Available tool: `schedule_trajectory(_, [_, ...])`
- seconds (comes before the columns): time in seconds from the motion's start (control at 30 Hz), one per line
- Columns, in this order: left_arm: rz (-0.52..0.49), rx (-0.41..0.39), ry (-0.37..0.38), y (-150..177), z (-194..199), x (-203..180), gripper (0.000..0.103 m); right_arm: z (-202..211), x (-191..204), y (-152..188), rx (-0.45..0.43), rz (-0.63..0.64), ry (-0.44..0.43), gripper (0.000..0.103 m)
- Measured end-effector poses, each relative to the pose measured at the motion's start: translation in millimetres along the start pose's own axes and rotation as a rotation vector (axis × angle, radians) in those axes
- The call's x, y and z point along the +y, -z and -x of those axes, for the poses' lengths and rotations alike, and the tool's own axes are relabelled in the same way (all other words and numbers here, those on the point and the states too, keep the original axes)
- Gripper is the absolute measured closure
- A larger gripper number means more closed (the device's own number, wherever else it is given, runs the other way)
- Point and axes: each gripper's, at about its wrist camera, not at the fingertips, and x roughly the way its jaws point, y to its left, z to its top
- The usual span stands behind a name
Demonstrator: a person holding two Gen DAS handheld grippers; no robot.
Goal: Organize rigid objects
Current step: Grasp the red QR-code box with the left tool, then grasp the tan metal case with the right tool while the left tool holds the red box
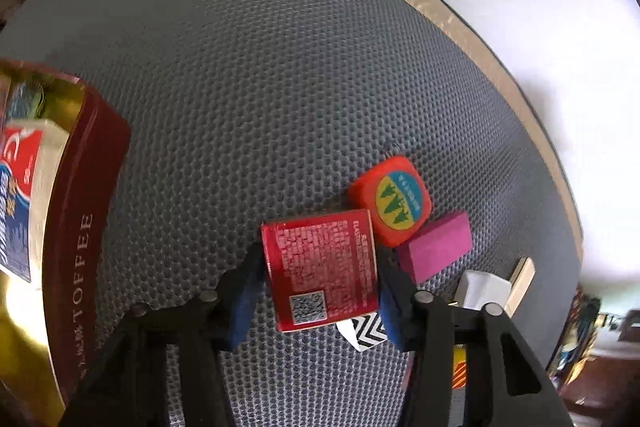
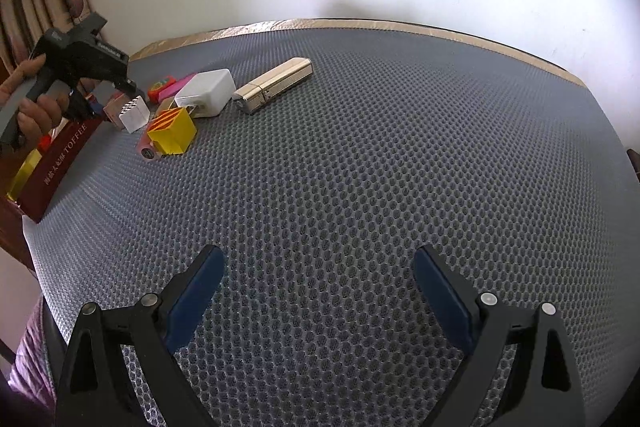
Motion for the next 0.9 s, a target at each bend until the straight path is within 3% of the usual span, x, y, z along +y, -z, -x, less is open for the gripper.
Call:
schedule_trajectory(0.17, [0.003, -0.061, 0.034, 18, 21, 14, 0.058, -3, -3, -3, 0.018, -0.017, -0.001, 0.008])
schedule_trajectory(0.27, [-0.04, -0.112, 0.044, 37, 38, 19, 0.058, -5, -10, -16, 0.034, -0.072, -0.062, 0.008])
schedule_trajectory(0.47, [-0.091, -0.143, 0.079, 65, 58, 28, 0.058, -29, -18, -84, 0.074, -0.272, -0.192, 0.008])
schedule_trajectory(0.6, [-0.096, -0.127, 0.102, 84, 63, 32, 0.058, -51, -7, -127, 0.094, -0.297, -0.134, 0.01])
schedule_trajectory(0.7, [-0.122, -0.124, 0.098, 101, 70, 41, 0.058, -76, 1, -148, 0.141, -0.336, -0.134, 0.025])
schedule_trajectory(0.83, [-0.16, -0.109, 0.105, 114, 73, 50, 0.058, -100, 14, -162, 0.19, -0.326, -0.044, 0.05])
schedule_trajectory(0.9, [-0.175, -0.109, 0.106, 117, 73, 52, 0.058, -109, 20, -165, 0.215, -0.334, -0.028, 0.05])
